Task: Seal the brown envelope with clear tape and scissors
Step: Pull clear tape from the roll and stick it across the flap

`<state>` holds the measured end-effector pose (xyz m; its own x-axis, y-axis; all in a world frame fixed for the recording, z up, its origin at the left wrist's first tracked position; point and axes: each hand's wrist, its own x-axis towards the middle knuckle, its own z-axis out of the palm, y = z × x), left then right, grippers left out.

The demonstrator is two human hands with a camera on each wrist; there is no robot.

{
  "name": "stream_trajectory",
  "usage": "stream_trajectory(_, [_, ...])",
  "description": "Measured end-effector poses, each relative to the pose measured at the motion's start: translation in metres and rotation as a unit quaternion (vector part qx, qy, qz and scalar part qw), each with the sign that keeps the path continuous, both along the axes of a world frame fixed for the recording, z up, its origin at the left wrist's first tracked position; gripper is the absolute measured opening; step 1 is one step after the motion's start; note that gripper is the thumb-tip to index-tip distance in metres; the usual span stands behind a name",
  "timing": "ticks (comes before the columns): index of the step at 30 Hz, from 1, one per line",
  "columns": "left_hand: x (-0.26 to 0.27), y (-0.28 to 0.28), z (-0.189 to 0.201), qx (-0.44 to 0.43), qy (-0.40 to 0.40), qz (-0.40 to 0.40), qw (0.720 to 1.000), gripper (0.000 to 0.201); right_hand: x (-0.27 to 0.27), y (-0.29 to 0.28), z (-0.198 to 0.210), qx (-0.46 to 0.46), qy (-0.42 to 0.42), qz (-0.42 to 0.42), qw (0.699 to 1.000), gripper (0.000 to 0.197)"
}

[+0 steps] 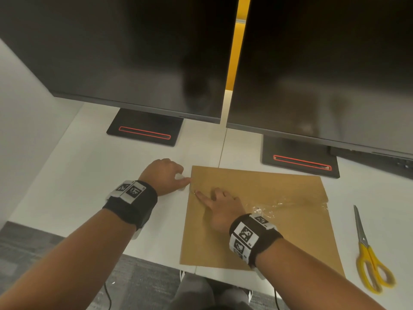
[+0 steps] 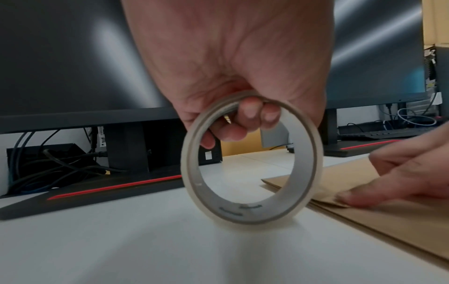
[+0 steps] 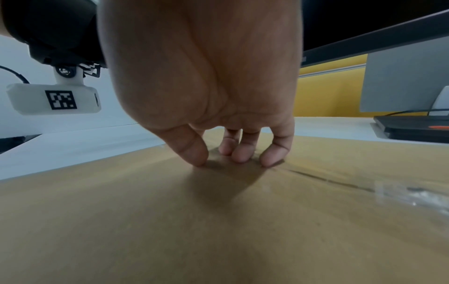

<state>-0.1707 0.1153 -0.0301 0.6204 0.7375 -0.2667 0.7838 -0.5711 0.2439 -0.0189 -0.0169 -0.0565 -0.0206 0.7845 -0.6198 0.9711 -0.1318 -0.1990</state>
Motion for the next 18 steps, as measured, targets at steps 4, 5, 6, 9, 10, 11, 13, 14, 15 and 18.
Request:
stream_trajectory(4, [-0.001, -0.007, -0.009, 0.070, -0.016, -0.014, 0.997, 0.039, -0.002, -0.002, 0.000, 0.031, -0.006, 0.015, 0.999, 0.087])
stream_trajectory(5, [-0.001, -0.007, -0.010, 0.081, -0.022, -0.013, 0.996, 0.040, -0.001, -0.001, 0.001, 0.032, -0.005, 0.021, 0.999, 0.088])
stream_trajectory(6, [-0.002, -0.007, -0.011, 0.083, -0.025, -0.012, 0.996, 0.040, 0.000, 0.001, 0.001, 0.027, -0.003, 0.025, 0.999, 0.088])
stream_trajectory(9, [-0.004, -0.007, -0.011, 0.073, -0.024, -0.013, 0.997, 0.042, 0.001, 0.008, 0.004, 0.001, -0.006, 0.027, 1.000, 0.087])
stream_trajectory(10, [-0.006, -0.006, -0.010, 0.060, -0.032, -0.008, 0.998, 0.044, 0.000, 0.010, 0.005, -0.008, -0.009, 0.028, 1.000, 0.087])
stream_trajectory(11, [-0.008, -0.006, -0.009, 0.046, -0.044, 0.001, 0.998, 0.047, 0.000, 0.012, 0.006, -0.016, -0.010, 0.030, 0.999, 0.087])
stream_trajectory(13, [-0.012, -0.003, -0.006, 0.013, -0.045, 0.026, 0.999, 0.049, 0.000, 0.016, 0.006, -0.031, -0.010, 0.034, 0.999, 0.086])
stream_trajectory(14, [-0.013, -0.003, -0.005, -0.006, -0.032, 0.035, 0.999, 0.047, 0.001, 0.017, 0.007, -0.036, -0.009, 0.036, 0.999, 0.086])
stream_trajectory(15, [-0.013, -0.002, -0.005, -0.023, -0.019, 0.043, 0.999, 0.045, 0.001, 0.019, 0.007, -0.039, -0.007, 0.036, 0.999, 0.086])
stream_trajectory(18, [-0.011, -0.003, -0.006, -0.036, -0.005, 0.047, 0.998, 0.048, 0.002, 0.018, 0.002, -0.031, 0.009, 0.017, 0.999, 0.077])
